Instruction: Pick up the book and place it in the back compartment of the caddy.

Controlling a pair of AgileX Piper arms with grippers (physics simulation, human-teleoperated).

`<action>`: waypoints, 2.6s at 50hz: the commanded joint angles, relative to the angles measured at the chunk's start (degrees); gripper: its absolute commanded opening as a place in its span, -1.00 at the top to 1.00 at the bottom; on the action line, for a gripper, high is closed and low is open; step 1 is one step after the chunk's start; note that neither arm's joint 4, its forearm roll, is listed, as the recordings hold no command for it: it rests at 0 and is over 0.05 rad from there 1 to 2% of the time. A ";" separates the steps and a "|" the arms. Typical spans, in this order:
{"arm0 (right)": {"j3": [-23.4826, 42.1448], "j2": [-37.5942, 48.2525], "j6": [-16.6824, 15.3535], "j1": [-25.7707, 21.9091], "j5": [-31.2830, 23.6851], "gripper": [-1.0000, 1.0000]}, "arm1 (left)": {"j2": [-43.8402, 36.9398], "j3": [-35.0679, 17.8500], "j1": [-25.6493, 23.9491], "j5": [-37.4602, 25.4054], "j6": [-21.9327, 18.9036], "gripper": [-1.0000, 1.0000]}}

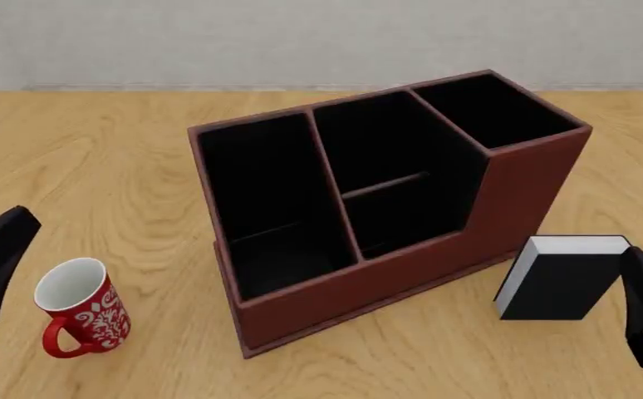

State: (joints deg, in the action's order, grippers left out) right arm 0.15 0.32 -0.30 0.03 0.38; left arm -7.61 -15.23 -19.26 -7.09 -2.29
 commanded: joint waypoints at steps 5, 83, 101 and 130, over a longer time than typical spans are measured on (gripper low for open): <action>0.04 0.10 0.25 0.04 -0.18 -1.00 | -12.50 -3.12 -8.47 8.22 1.31 -1.00; 0.23 -0.05 0.10 0.02 -0.37 -1.00 | -75.53 -22.80 -43.23 39.77 5.39 -1.00; 0.16 -0.19 -0.17 0.00 -0.14 -1.00 | -83.57 -30.69 -46.46 39.10 4.94 -1.00; 0.23 -0.10 -0.08 0.00 -0.23 -1.00 | -93.95 -35.35 -46.49 41.77 6.35 -1.00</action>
State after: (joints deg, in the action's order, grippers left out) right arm 0.30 0.25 -0.35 0.04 0.23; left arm -98.09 -48.61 -65.30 34.39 3.39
